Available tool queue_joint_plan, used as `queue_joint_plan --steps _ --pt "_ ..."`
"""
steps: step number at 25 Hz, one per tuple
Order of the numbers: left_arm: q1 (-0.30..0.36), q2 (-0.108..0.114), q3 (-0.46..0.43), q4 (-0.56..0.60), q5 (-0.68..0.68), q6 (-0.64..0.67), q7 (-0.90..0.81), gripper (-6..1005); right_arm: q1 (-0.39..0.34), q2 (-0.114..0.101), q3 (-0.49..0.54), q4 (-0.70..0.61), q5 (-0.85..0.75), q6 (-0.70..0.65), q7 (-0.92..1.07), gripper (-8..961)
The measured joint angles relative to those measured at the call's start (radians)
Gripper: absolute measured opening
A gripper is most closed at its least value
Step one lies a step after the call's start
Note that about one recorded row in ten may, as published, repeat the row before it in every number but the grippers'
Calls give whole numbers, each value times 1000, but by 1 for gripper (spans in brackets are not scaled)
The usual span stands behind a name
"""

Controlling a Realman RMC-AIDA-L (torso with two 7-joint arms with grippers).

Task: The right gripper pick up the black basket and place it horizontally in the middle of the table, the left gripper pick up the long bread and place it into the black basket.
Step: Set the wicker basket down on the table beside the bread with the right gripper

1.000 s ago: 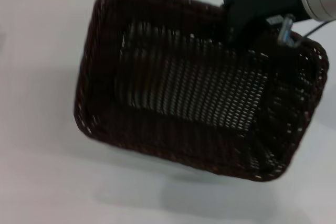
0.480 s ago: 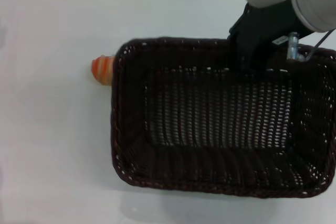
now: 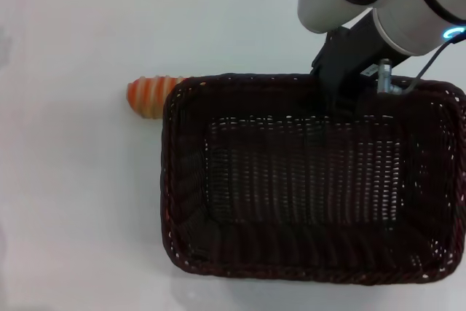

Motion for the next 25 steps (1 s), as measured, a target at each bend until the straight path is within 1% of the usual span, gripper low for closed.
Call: queue_joint_plan --steps 4,9,13,18,25 --pt "0 0 0 6 0 0 0 860 10 14 -10 13 -34 -13 5 134" --pt "1 0 0 8 0 1 -2 860 37 28 -38 67 -71 -21 15 135" --pt "8 0 0 8 0 9 -9 859 44 34 -75 84 -105 -34 30 138" --pt "9 0 0 8 0 15 -11 860 45 37 -90 77 -126 -46 43 328" --pt "12 -1 3 9 0 20 -18 860 47 39 -89 20 -170 -107 68 331"
